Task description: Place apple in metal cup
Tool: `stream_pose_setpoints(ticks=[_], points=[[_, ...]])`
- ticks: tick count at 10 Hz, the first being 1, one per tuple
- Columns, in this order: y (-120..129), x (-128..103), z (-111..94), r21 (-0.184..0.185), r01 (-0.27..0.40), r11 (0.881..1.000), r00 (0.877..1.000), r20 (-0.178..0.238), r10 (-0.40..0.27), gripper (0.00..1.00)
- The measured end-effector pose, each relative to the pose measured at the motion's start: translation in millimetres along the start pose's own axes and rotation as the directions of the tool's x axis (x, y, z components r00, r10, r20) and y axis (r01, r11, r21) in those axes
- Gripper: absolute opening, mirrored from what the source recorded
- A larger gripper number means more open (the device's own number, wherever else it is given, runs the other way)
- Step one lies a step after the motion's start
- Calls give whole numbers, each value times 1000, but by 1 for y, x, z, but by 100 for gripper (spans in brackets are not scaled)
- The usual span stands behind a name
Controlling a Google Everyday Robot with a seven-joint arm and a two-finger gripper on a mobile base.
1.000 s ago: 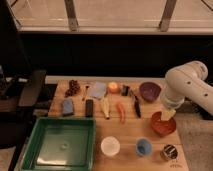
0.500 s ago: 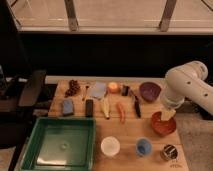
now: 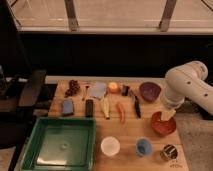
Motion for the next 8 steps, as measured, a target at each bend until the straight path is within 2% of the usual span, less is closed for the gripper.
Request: stream_pose_setpoints(ticks=[5, 7, 8], points=[[0, 0, 0, 0, 0, 1000, 1000, 0, 0, 65], [-6, -1, -4, 13, 10, 1000, 1000, 1, -10, 65], [-15, -9, -5, 23, 29, 999, 1000, 7, -30, 65]])
